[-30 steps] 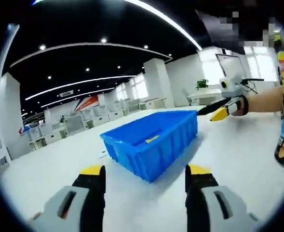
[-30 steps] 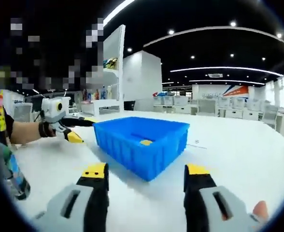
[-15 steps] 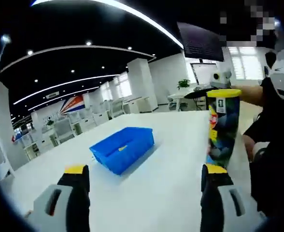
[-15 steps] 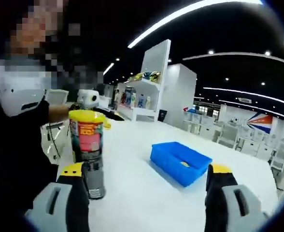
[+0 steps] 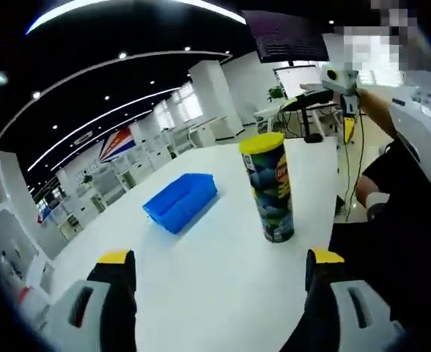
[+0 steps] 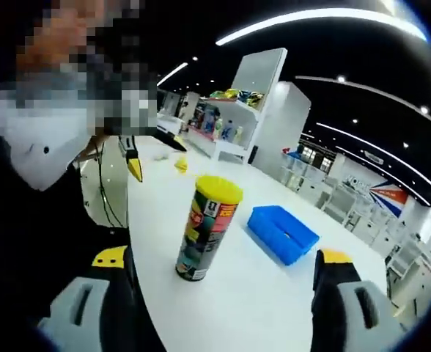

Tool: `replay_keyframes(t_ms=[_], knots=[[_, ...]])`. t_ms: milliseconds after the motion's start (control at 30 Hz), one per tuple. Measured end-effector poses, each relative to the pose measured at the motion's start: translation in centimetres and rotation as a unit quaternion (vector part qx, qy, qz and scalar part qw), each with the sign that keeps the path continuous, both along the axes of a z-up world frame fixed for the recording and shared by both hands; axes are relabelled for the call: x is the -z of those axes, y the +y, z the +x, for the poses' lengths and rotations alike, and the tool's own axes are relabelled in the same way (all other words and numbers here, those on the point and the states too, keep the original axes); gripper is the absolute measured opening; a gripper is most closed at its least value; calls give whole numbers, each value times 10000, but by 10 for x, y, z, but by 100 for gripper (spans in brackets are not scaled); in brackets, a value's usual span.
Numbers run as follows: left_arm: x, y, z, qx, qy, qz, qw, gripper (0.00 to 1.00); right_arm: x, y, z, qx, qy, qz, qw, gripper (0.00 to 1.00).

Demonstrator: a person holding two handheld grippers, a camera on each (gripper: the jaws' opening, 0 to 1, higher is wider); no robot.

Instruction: Open the lid of the chip container on the table, take out the chips, place them into the box in front of the container, and close the lid

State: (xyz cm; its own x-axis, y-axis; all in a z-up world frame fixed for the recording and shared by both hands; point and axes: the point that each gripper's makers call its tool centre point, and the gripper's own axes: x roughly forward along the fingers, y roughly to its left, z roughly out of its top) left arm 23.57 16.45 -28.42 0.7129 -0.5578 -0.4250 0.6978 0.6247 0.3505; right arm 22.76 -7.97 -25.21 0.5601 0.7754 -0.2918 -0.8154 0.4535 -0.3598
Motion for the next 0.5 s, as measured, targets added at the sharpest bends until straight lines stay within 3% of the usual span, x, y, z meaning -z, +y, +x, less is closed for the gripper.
replay_keyframes(t_ms=[167,500], knots=[[4,-8,-10,120,114,-21,9999,95,5,3,-12,-91,-15,-112,9999,97],[3,-17,-12,237,78,-8,9997,95,9,5,-12,-94,-67,-160,9998,97]])
